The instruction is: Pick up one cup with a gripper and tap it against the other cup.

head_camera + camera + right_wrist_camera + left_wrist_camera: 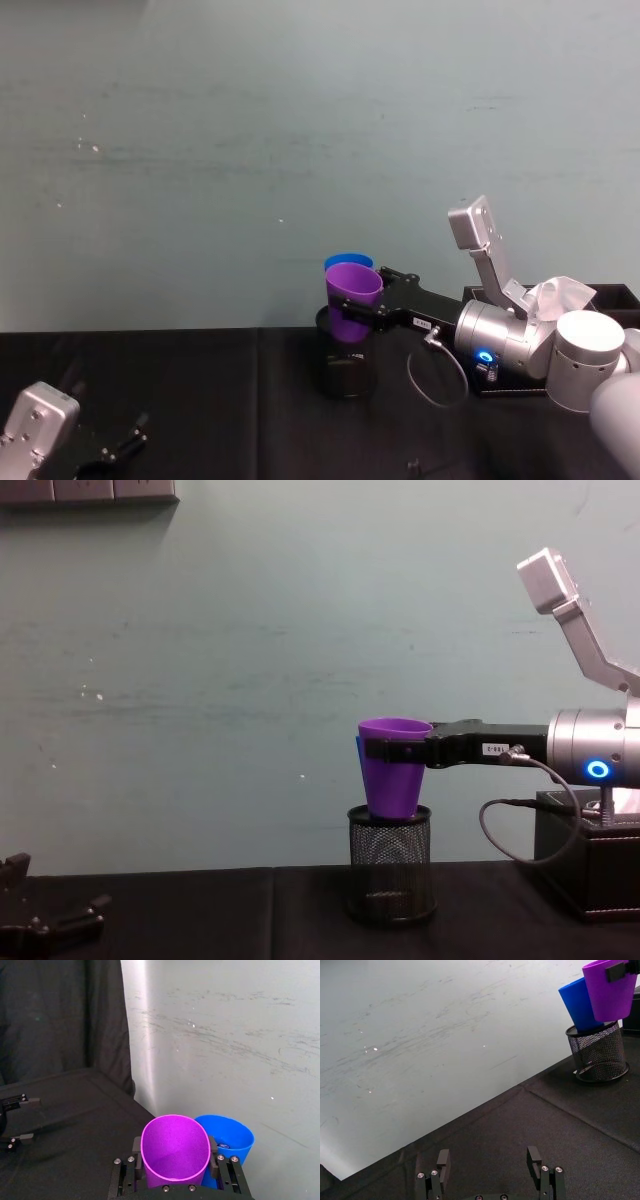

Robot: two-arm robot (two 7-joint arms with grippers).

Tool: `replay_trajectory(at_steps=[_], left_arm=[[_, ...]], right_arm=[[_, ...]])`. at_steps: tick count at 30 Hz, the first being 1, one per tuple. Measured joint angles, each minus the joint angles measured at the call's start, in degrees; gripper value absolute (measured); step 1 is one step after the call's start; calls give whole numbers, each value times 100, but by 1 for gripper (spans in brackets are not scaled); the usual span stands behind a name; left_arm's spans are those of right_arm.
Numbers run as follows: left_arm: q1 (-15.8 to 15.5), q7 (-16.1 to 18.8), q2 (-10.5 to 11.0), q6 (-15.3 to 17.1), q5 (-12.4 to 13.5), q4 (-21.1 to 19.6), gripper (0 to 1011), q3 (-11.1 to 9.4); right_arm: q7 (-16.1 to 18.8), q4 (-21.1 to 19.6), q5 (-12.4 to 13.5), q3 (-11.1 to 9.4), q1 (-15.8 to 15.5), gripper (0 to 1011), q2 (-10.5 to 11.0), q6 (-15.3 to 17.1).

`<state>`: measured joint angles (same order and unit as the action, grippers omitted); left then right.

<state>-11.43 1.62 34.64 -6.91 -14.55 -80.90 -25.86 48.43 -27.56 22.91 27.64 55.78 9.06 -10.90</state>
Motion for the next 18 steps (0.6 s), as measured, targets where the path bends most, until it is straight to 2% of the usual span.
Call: replay_trajectory(at_steps=[11, 18], left_arm=[[0, 0, 0, 0, 0, 0, 1000, 0], [0, 0, 0, 0, 0, 0, 1000, 0]], right_arm=[[68, -192, -30, -102, -119, 726, 39, 64], [74, -761, -36, -134, -383, 726, 199, 342]])
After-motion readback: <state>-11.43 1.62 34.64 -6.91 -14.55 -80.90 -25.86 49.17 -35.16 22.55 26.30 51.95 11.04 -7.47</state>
